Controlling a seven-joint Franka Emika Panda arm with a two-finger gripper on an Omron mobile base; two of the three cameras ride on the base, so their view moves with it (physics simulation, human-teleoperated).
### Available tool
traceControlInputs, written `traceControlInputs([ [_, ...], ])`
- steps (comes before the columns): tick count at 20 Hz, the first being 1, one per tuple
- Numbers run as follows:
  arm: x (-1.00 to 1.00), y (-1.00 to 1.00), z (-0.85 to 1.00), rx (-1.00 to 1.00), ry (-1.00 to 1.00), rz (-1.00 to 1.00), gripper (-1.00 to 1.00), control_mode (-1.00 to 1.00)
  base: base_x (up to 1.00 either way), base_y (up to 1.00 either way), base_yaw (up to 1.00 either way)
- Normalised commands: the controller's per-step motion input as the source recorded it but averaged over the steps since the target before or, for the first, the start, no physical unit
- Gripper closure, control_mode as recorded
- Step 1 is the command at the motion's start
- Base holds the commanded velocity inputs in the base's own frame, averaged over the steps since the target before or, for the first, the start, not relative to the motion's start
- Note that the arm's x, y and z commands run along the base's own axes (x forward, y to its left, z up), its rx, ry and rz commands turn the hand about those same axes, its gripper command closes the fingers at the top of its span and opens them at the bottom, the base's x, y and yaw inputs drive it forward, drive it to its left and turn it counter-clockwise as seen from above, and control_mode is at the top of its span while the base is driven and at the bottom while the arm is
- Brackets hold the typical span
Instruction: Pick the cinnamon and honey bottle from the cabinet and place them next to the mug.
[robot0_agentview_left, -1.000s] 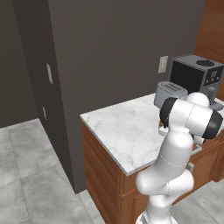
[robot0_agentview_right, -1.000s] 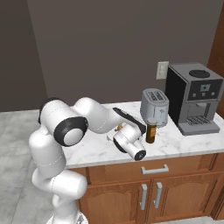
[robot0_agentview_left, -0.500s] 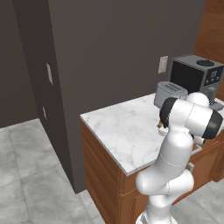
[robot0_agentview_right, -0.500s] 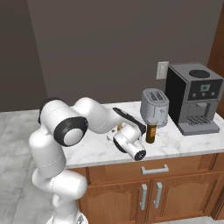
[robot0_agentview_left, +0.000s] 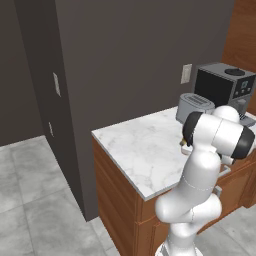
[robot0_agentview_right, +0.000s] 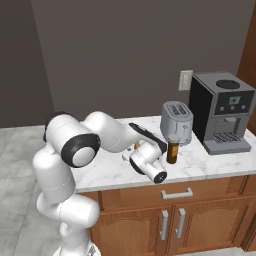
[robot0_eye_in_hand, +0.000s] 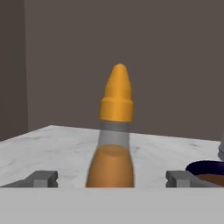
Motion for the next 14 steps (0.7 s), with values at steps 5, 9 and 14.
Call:
traceControlInputs([
  [5,-0.03,0.0,0.34,0.0,-0.03,0.0,-1.0,-1.0,0.0,0.0,0.0],
  [9,-0.02,0.0,0.41,0.0,-0.06,0.0,-1.0,-1.0,0.0,0.0,0.0],
  [14,0.0,0.0,0.35,0.0,-0.02,0.0,-1.0,-1.0,0.0,0.0,0.0],
])
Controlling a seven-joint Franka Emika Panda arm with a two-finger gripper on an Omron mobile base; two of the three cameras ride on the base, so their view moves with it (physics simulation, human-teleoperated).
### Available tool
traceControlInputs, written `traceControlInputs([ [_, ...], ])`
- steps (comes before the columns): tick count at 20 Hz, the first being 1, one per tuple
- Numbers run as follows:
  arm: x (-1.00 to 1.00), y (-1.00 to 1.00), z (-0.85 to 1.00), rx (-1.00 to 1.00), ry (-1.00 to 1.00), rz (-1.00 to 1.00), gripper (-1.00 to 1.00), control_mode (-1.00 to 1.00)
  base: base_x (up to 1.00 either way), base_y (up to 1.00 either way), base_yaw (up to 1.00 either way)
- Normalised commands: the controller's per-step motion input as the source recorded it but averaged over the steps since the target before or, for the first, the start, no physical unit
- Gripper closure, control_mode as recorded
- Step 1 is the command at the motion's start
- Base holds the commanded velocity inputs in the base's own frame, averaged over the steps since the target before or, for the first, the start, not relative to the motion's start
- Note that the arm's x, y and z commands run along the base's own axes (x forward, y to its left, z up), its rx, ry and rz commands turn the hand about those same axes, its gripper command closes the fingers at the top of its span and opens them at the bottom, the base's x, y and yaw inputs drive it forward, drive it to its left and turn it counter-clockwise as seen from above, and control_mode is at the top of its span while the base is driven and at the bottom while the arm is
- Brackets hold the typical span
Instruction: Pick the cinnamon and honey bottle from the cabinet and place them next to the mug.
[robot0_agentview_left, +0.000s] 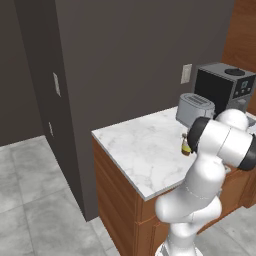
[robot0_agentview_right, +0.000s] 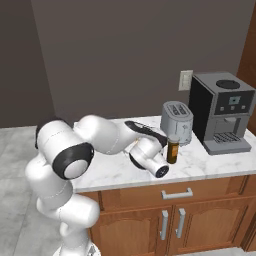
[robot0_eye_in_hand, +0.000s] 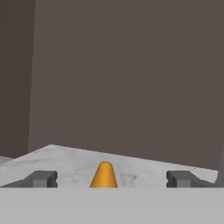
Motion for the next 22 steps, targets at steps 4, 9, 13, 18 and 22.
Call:
traceControlInputs([
  [4,0.0,0.0,0.38,0.0,0.0,0.0,-1.0,-1.0,0.0,0.0,0.0],
  [9,-0.12,0.0,0.72,0.0,0.0,0.0,-1.0,-1.0,0.0,0.0,0.0],
  [13,-0.45,0.0,0.73,0.0,0.07,0.0,-1.0,-1.0,0.0,0.0,0.0],
  [18,-0.42,0.0,0.59,0.01,0.32,0.0,-1.0,-1.0,0.0,0.0,0.0],
  [22,-0.16,0.07,0.41,0.0,0.66,-0.01,-1.0,-1.0,0.0,0.0,0.0],
])
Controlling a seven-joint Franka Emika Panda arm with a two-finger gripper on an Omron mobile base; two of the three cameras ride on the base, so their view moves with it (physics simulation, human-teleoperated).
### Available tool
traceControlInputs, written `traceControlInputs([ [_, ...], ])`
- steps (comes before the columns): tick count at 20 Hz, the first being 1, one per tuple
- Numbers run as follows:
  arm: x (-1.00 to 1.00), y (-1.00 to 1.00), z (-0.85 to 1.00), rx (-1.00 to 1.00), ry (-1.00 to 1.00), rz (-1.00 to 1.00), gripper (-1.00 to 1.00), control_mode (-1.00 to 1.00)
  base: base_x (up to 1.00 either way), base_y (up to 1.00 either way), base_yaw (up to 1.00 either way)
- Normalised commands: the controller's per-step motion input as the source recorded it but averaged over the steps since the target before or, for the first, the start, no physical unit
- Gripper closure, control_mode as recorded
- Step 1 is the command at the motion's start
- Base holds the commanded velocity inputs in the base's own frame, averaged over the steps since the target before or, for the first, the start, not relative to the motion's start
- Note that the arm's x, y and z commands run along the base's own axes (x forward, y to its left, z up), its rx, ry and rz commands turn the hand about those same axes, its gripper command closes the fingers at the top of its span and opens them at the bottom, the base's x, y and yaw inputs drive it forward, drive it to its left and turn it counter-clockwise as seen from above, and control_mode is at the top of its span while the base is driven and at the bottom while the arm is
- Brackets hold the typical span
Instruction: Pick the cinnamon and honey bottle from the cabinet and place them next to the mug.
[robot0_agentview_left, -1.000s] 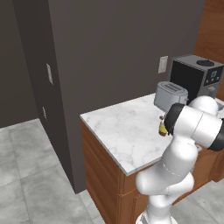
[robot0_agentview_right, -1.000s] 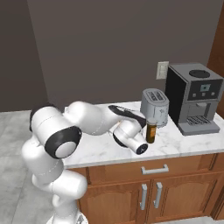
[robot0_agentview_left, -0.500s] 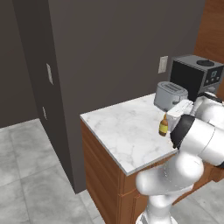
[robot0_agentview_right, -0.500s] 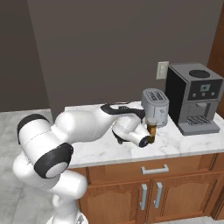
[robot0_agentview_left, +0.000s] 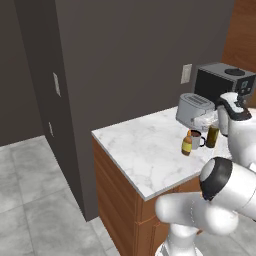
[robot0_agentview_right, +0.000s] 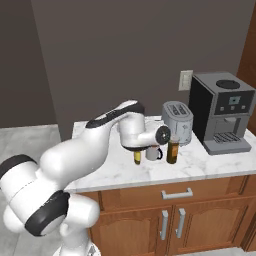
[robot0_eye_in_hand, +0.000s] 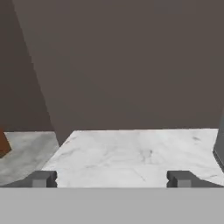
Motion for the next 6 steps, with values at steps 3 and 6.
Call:
traceControlInputs([
  [3,0.0,0.23,0.4,0.0,0.82,-0.04,-1.0,-1.0,0.0,0.0,0.0],
  [6,0.0,0.28,0.39,0.0,0.86,-0.07,-1.0,-1.0,0.0,0.0,0.0],
])
